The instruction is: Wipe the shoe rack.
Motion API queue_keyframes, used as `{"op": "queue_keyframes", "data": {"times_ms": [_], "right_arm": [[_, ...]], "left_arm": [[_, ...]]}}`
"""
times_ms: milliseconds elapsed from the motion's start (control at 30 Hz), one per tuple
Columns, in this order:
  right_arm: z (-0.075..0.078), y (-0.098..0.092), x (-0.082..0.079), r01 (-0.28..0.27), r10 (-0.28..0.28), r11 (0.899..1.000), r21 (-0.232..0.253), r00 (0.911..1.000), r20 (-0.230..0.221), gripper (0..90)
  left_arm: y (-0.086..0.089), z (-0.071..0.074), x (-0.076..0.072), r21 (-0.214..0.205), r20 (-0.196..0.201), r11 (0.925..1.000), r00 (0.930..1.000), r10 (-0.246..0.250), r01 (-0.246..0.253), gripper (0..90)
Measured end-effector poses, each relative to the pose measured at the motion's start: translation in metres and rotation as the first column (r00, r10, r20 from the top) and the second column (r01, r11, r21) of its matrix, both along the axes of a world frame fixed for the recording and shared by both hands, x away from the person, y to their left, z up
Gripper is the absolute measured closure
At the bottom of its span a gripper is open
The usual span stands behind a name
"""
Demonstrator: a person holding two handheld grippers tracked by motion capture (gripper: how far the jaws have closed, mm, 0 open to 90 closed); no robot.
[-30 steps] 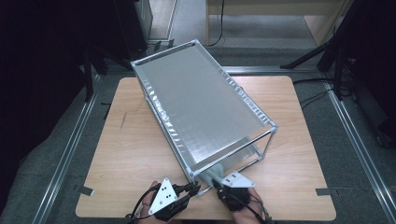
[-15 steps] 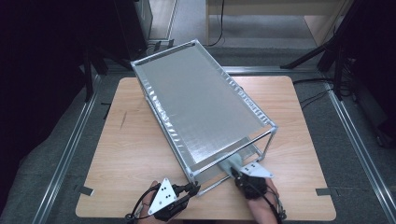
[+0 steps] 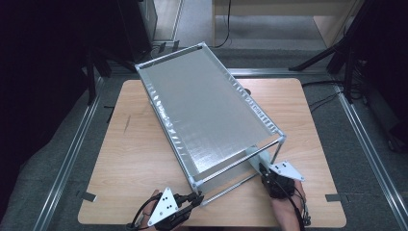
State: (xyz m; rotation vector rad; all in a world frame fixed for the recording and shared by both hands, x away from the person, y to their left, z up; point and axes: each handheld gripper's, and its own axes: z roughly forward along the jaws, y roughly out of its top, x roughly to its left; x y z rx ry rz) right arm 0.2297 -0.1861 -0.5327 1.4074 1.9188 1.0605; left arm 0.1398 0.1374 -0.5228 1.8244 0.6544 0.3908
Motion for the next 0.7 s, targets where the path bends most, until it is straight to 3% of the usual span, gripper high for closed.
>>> {"op": "queue_keyframes", "data": {"times_ms": [67, 133, 167, 233, 300, 400, 500, 567, 700], "right_arm": [[-0.006, 0.006, 0.003, -0.014, 0.014, 1.000, -0.016, 0.9998, -0.011, 78.9], [-0.010, 0.012, 0.005, -0.048, 0.048, 0.999, -0.015, 0.9987, -0.015, 64.7], [-0.009, 0.014, 0.005, -0.068, 0.068, 0.998, -0.014, 0.9975, -0.017, 56.1], [-0.001, 0.017, 0.000, -0.096, 0.096, 0.995, 0.005, 0.9951, -0.024, 51.4], [0.004, 0.018, -0.004, -0.116, 0.115, 0.993, -0.010, 0.9929, -0.028, 53.3], [0.000, 0.017, -0.003, -0.099, 0.096, 0.993, -0.070, 0.9943, -0.047, 66.9], [-0.008, 0.011, 0.002, -0.039, 0.036, 0.998, -0.050, 0.9982, -0.048, 84.9], [-0.009, 0.009, 0.005, -0.010, 0.010, 1.000, 0.005, 0.9985, -0.054, 86.7], [-0.012, 0.020, 0.003, -0.065, 0.065, 0.998, 0.000, 0.9958, -0.064, 87.1]], "left_arm": [[0.000, 0.000, -0.001, 0.001, 0.001, 1.0000, 1.0000, 0.000, 0.000, 82.1], [0.000, 0.000, 0.000, 0.003, 0.000, 1.0000, 1.0000, -0.001, 0.001, 82.1], [0.000, 0.000, 0.000, 0.002, 0.001, 1.0000, 1.0000, -0.002, 0.002, 82.1], [0.001, 0.000, 0.000, 0.002, 0.003, 1.0000, 1.0000, -0.004, 0.004, 82.1], [0.001, 0.000, 0.000, 0.003, 0.005, 1.0000, 1.0000, -0.006, 0.006, 82.1], [0.001, 0.000, 0.000, 0.003, 0.006, 1.0000, 1.0000, -0.006, 0.006, 82.1], [0.001, 0.000, 0.000, 0.007, 0.009, 1.0000, 0.9999, -0.005, 0.005, 82.2], [0.000, 0.000, 0.000, 0.007, 0.008, 1.0000, 1.0000, -0.002, 0.002, 82.2], [0.000, 0.000, 0.001, 0.003, 0.008, 1.0000, 1.0000, -0.002, 0.002, 82.2]]}}
